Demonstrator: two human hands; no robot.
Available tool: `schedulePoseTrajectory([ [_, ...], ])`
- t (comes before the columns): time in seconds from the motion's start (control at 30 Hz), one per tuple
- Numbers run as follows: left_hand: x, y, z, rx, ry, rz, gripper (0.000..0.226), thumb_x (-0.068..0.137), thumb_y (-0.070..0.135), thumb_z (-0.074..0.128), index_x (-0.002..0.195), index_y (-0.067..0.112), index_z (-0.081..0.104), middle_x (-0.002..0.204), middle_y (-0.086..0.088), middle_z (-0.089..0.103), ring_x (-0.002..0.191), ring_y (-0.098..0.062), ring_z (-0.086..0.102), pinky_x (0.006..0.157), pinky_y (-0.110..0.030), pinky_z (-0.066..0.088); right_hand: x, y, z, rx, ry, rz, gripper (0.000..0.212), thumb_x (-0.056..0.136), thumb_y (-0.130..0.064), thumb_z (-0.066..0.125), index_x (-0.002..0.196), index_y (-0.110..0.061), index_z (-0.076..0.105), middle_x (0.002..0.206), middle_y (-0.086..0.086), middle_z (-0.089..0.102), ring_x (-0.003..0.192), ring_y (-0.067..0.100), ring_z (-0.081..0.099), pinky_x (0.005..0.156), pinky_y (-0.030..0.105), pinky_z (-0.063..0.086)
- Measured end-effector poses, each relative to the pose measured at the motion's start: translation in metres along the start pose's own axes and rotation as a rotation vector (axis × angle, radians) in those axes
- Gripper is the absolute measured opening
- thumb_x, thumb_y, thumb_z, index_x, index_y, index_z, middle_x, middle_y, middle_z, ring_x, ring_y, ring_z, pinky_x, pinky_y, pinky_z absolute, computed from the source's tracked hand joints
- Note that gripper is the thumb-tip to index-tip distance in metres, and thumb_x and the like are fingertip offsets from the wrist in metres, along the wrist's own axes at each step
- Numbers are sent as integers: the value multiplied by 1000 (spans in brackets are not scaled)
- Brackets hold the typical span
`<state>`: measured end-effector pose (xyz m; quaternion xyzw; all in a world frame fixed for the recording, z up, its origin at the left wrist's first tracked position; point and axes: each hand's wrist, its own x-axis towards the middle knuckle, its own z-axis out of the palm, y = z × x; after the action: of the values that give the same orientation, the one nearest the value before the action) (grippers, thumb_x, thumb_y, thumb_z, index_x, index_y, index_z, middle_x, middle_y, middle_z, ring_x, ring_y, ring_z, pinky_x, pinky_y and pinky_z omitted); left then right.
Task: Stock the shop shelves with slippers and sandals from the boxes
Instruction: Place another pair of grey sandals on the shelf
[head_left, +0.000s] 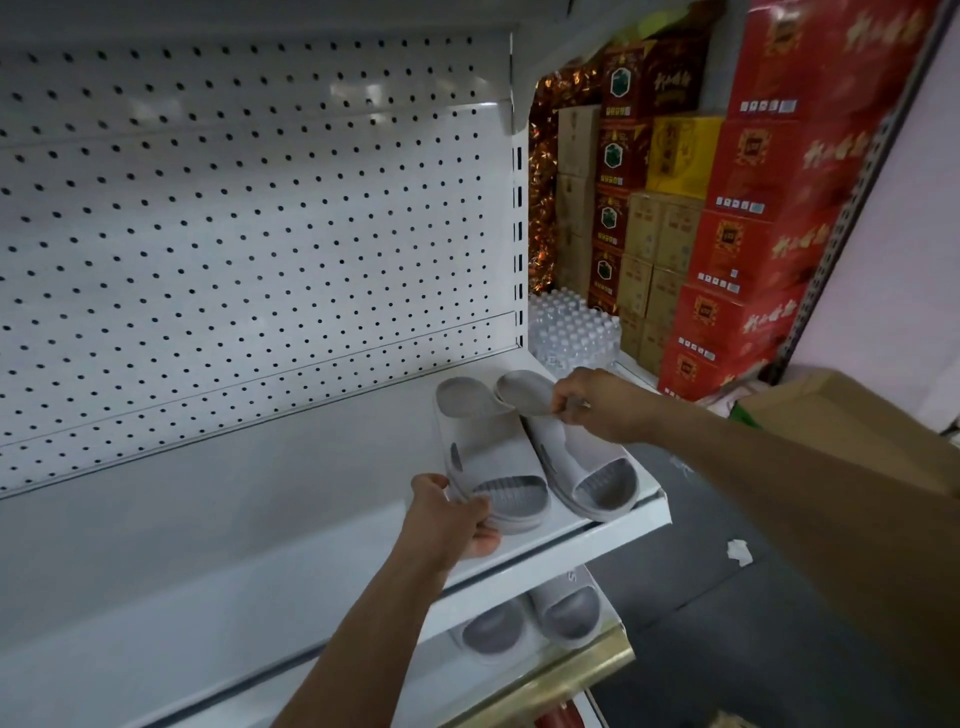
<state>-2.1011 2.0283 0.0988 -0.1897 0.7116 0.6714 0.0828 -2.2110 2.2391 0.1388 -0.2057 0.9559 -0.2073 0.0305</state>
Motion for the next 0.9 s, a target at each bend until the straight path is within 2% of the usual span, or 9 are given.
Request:
schedulePoseTrajectory([
  [0.13,-1,-4,-2,137,-25,11,46,91,13,65,120,12,29,84,-21,64,50,-22,64,50,-31,55,-14,1,5,21,94,40,32,89,-22,64,121,-16,61,124,9,51,115,24,47,100,38,41],
  [0.23,-5,-4,-7,258,-2,47,46,92,23,63,122,15,29,78,-17,64,50,-23,61,51,-31,54,-30,7,6,77,153,84,41,88,-24,67,127,-19,56,126,7,50,115,23,47,101,36,41],
  [0.3,-9,-3,-7,334,21,108,44,91,29,62,122,19,32,77,-13,66,51,-20,61,53,-31,53,-41,13,6,128,195,116,37,89,-23,65,125,-22,56,126,4,50,112,19,49,95,31,42],
  [0.4,-19,2,-2,301,-8,185,37,93,31,60,121,22,38,82,-14,65,54,-18,59,53,-30,51,-59,18,9,230,229,168,30,92,-21,62,121,-21,59,126,2,51,103,13,51,83,21,38],
  [0.47,-29,4,6,255,-55,223,29,94,29,58,119,21,44,86,-14,63,56,-17,57,52,-28,50,-72,19,11,278,264,178,28,91,-21,63,119,-18,61,124,3,55,105,14,54,84,23,41],
  [0.57,-42,3,23,182,-126,260,17,95,23,57,111,17,56,77,-11,61,52,-16,54,51,-30,47,-98,19,13,287,329,171,24,91,-22,63,115,-16,65,116,3,61,103,17,58,86,27,45],
  [0.73,-66,-10,74,66,-253,195,10,96,20,58,103,13,62,73,-10,62,48,-18,57,45,-29,47,-166,33,23,385,412,247,19,93,-13,59,110,-12,67,99,-3,63,78,8,57,65,9,40],
  [0.83,-87,-32,115,32,-371,133,7,96,14,57,100,10,60,73,-12,59,44,-18,56,43,-27,49,-220,56,29,485,342,320,13,93,-11,59,103,-15,67,86,-2,64,68,9,61,64,20,46],
  [0.9,-100,-53,142,40,-438,79,6,96,11,56,100,11,60,72,-11,59,44,-17,56,42,-26,49,-259,76,37,544,285,395,10,93,-11,59,98,-16,66,83,1,66,63,7,64,60,19,49],
])
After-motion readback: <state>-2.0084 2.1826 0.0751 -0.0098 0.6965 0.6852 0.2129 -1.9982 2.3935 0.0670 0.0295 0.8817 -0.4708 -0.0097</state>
